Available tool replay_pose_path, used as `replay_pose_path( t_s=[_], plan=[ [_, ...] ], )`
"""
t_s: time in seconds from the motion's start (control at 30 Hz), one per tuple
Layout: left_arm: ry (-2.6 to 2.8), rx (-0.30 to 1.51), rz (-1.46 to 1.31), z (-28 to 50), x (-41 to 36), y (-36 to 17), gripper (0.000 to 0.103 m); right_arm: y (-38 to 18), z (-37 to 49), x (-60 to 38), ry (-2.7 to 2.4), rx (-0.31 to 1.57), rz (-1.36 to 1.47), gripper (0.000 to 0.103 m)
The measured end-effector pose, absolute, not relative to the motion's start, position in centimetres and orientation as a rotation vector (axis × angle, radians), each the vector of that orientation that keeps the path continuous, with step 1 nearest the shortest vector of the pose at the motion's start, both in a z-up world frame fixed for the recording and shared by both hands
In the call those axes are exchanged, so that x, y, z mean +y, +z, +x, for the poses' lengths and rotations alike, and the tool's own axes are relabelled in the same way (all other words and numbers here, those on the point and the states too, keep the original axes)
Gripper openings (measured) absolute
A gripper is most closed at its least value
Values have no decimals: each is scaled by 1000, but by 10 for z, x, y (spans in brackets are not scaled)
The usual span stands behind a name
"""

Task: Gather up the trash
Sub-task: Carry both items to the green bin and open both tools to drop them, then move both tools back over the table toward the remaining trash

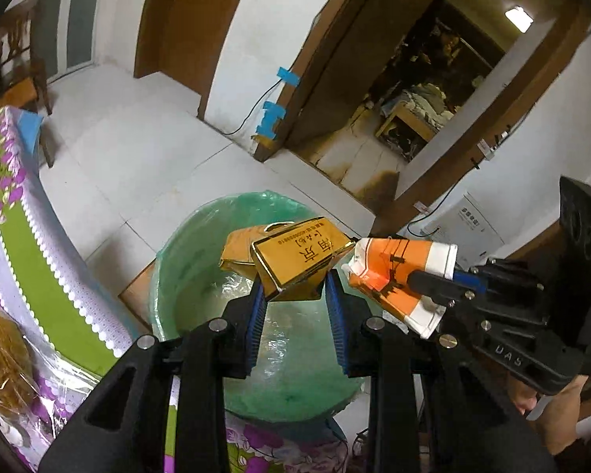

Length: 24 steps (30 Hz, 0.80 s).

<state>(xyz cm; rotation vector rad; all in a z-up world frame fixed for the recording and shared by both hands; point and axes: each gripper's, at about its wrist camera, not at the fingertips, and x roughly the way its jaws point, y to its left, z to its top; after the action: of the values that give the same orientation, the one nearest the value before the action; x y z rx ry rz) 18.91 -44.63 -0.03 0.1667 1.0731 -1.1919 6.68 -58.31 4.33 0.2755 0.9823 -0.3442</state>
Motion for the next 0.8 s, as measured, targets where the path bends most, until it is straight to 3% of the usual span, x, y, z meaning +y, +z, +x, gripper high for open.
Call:
replay_pose_path(
  t_s=[0.13,0.2,0.57,0.8],
  plan=[
    [-1165,1132,143,197,-450,-9,37,32,75,-581,-348,993,279,9],
    [-1155,1155,133,201,-446,-14,40,30,75,-583,-376,985,275,26],
    [-1110,1097,162,201,-417,-7,40,24,65,-587,-387,969,314,26],
    [-1044,974,235,184,-403,4,52,23,66,-568,-380,946,295,31]
  ],
)
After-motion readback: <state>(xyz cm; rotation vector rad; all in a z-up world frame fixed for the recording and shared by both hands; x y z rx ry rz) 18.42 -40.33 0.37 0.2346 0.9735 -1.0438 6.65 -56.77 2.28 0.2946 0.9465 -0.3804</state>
